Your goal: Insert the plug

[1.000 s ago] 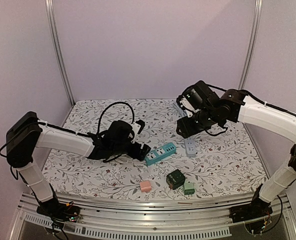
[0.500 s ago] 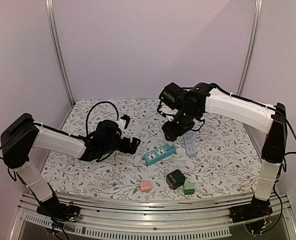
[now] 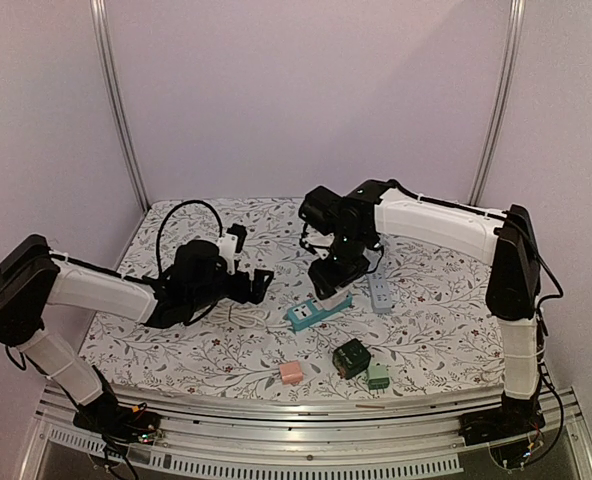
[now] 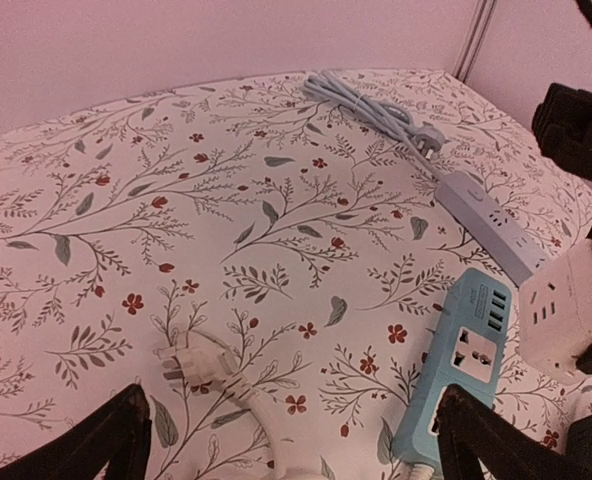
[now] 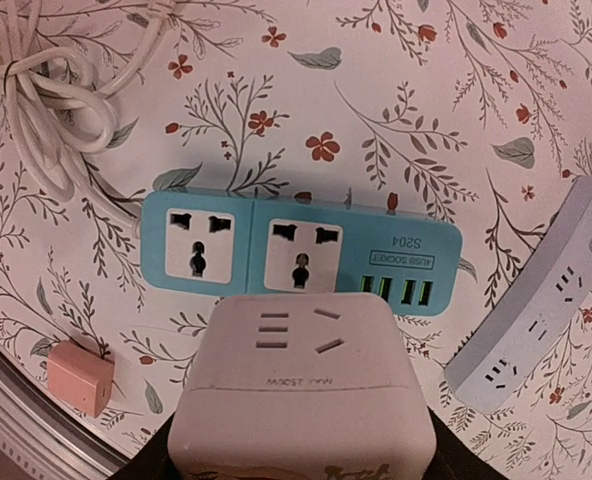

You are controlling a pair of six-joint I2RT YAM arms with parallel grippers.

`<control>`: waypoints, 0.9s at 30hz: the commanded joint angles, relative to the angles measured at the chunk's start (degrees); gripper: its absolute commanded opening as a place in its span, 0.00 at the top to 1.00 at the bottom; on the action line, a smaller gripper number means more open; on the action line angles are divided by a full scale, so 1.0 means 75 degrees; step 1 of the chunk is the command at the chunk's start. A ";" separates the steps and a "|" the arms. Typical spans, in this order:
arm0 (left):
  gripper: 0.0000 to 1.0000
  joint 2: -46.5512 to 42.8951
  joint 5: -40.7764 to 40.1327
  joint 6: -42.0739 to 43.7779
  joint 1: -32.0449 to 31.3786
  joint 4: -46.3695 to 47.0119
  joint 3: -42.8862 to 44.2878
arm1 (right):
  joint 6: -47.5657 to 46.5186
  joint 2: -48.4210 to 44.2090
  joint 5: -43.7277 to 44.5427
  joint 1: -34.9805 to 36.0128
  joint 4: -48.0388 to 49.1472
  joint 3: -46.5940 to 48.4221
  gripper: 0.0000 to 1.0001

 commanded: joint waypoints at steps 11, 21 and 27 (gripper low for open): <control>0.01 -0.0368 0.0077 -0.0041 0.0117 0.0438 -0.0344 | -0.0151 0.0817 -0.0191 0.0038 -0.0162 0.0882 1.00; 0.01 -0.0349 0.0098 -0.0030 0.0117 0.0530 -0.0356 | -0.0416 0.1186 -0.0030 0.0013 -0.0200 0.1125 1.00; 0.01 -0.0331 0.0150 -0.0045 0.0117 0.0544 -0.0367 | -0.0419 0.1204 0.0195 -0.0026 -0.0214 0.1120 1.00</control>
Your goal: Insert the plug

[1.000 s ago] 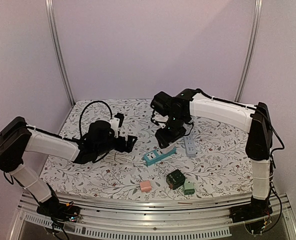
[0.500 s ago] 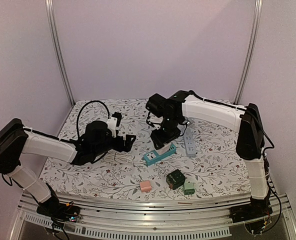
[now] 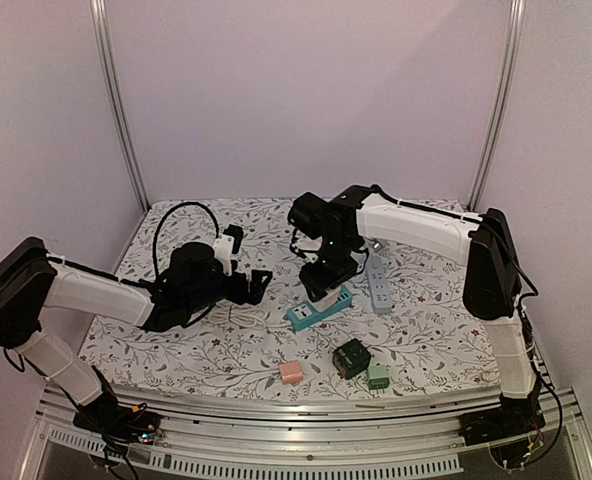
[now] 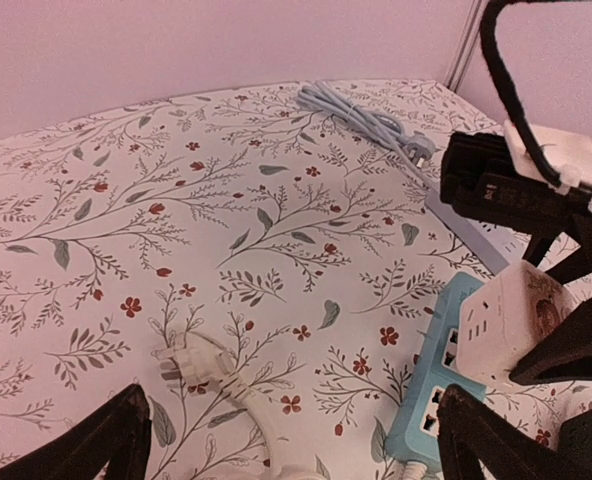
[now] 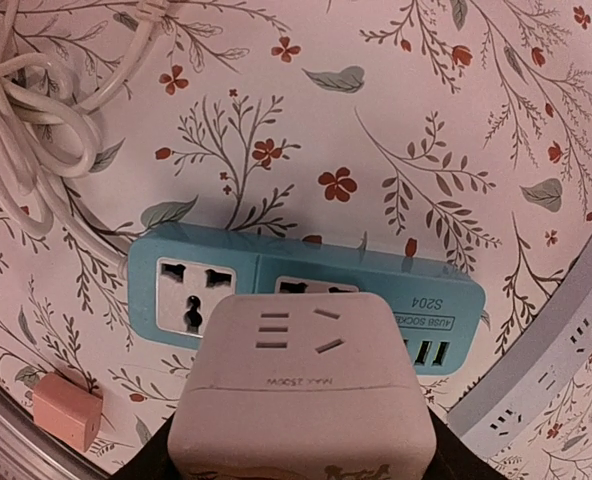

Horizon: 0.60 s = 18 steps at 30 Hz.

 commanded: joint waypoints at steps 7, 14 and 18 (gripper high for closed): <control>0.01 -0.0107 0.0100 -0.0050 0.0103 0.0173 -0.0064 | -0.0073 0.0232 0.0200 -0.0074 -0.0067 0.0141 1.00; 0.01 -0.0070 0.0155 -0.0062 0.0103 0.0184 -0.0056 | 0.0081 0.0296 0.0101 -0.0129 -0.0099 0.0183 1.00; 0.01 -0.0045 0.0182 -0.0082 0.0103 0.0197 -0.0039 | 0.0261 0.0389 -0.0032 -0.0236 -0.0004 0.0219 1.00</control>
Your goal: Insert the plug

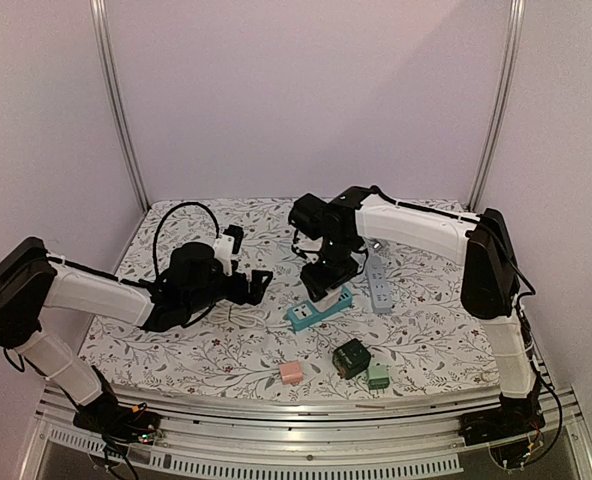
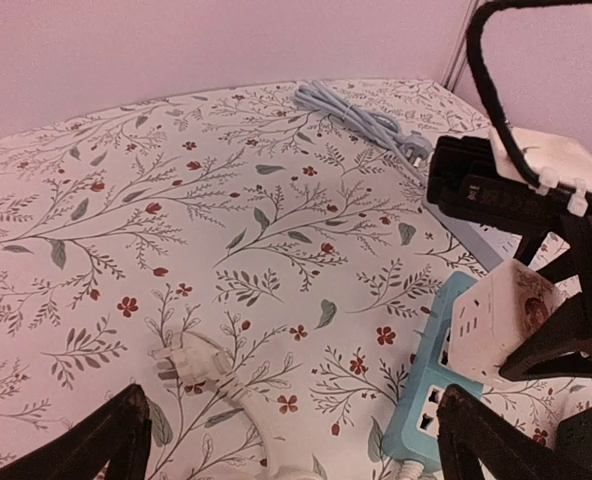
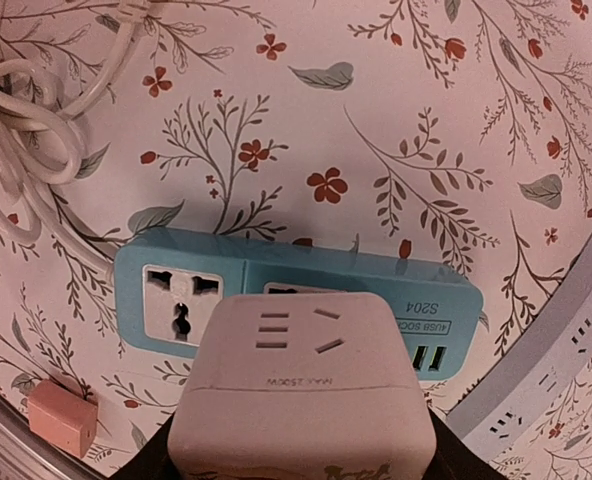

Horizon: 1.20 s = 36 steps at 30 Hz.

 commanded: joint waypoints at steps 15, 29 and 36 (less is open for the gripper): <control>0.01 0.0096 0.0185 -0.0080 0.0103 0.0226 0.0014 | 0.0303 0.0520 -0.0336 -0.0229 0.0107 0.0306 1.00; 0.01 0.0125 0.0309 -0.0119 0.0103 0.0214 0.0043 | 0.0239 0.0436 -0.0053 -0.0245 -0.0736 0.0128 1.00; 0.01 0.0155 0.0460 -0.0182 0.0103 0.0213 0.0070 | 0.0253 0.0142 0.0022 -0.0244 -0.0996 -0.0286 1.00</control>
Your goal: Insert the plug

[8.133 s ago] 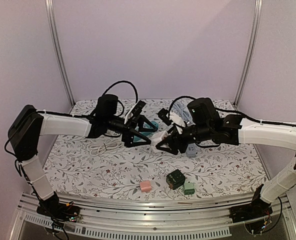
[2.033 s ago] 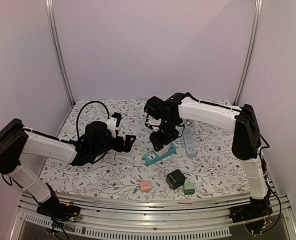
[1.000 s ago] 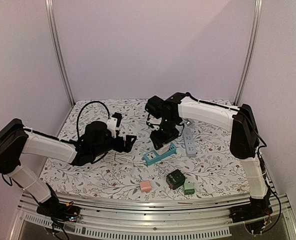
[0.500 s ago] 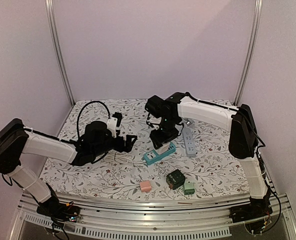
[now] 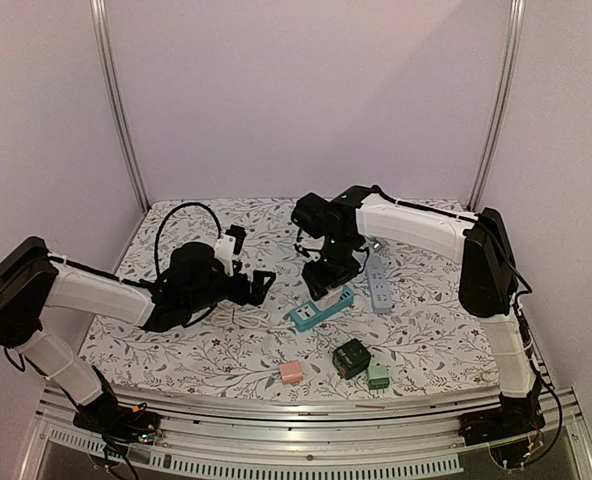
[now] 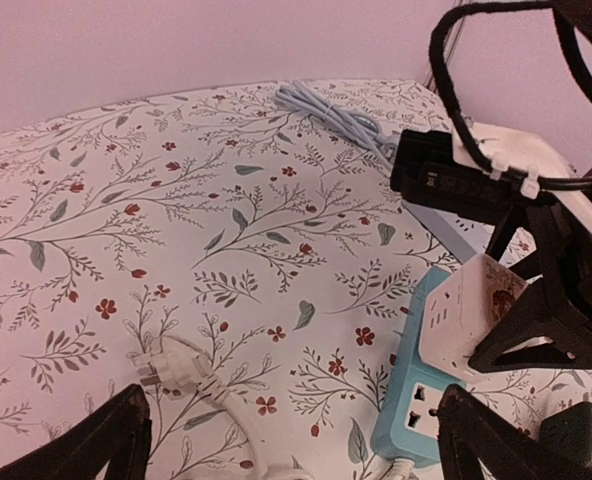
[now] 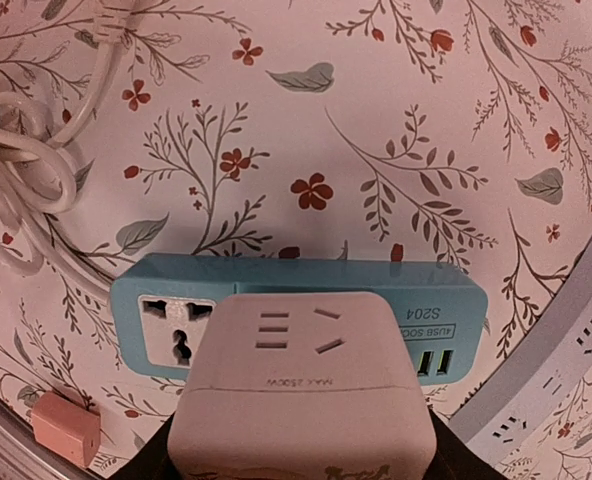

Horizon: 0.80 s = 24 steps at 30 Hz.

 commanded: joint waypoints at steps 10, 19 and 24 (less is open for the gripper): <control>0.01 -0.0030 0.0063 -0.0069 0.0103 0.0115 -0.0033 | 0.0074 -0.0248 0.0188 -0.0070 -0.0956 -0.0618 1.00; 0.01 -0.0030 0.0014 -0.0069 0.0103 0.0125 -0.0049 | -0.0009 0.0119 0.0179 -0.0069 -0.1054 -0.0394 1.00; 0.01 -0.0058 -0.0040 -0.0059 0.0103 0.0147 -0.0077 | -0.0073 0.0470 0.0147 -0.0110 -0.0989 -0.0247 1.00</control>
